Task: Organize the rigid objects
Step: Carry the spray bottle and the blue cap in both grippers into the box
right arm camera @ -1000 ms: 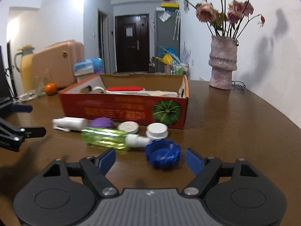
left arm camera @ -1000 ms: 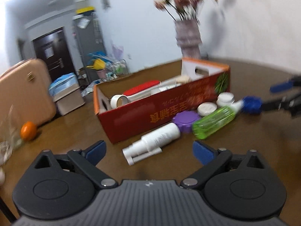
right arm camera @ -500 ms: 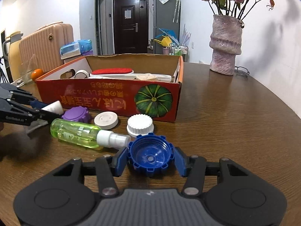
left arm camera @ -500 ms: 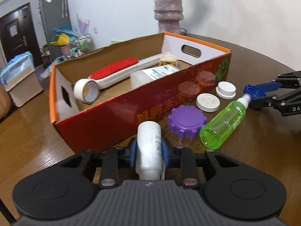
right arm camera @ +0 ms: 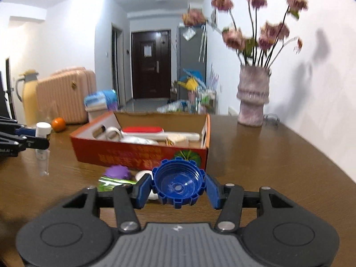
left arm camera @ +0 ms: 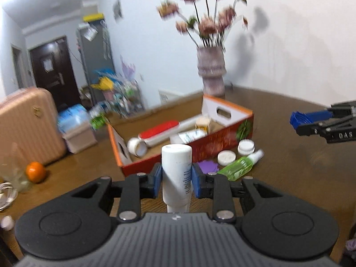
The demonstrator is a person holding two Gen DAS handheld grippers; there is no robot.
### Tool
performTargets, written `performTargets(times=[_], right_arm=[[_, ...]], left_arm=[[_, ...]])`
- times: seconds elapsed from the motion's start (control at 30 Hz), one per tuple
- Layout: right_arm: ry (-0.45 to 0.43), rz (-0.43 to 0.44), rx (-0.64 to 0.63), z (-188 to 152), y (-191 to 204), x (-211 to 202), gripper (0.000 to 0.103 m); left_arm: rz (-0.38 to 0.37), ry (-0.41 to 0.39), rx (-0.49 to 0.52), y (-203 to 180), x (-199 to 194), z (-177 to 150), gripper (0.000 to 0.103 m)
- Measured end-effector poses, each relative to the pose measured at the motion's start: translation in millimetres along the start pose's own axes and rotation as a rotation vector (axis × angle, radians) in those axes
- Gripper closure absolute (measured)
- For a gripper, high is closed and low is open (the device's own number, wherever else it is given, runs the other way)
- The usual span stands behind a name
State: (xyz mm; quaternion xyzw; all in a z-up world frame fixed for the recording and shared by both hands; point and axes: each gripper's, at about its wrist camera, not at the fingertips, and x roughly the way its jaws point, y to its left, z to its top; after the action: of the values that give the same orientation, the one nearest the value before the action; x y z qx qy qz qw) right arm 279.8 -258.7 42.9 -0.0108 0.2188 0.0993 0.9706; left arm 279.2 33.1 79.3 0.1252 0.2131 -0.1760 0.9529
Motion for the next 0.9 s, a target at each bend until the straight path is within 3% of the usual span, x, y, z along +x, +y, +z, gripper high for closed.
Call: performTargets(times=[0.1, 0.43, 0.7, 0.9], right_arm=[[-0.039, 0.006, -0.018, -1.4, 7.9, -35.6, 0.051], [-0.127, 0.018, -0.016, -24.3, 34.4, -128.9, 0.051], [-0.198, 0.03, -0.005, -36.7, 44.2, -178.0, 0.051], [-0.239, 0.045, -0.018, -36.0, 48.8, -196.5, 0.051]], left_arm=[[0.094, -0.076, -0.021, -13.1, -39.6, -3.9, 0.075], [0.127, -0.222, -0.278, -44.7, -137.2, -34.8, 0.075], [0.177, -0.273, -0.3, -58.5, -197.5, -54.0, 0.075], [0.2, -0.288, -0.331, -53.1, -209.9, -56.0, 0.075]])
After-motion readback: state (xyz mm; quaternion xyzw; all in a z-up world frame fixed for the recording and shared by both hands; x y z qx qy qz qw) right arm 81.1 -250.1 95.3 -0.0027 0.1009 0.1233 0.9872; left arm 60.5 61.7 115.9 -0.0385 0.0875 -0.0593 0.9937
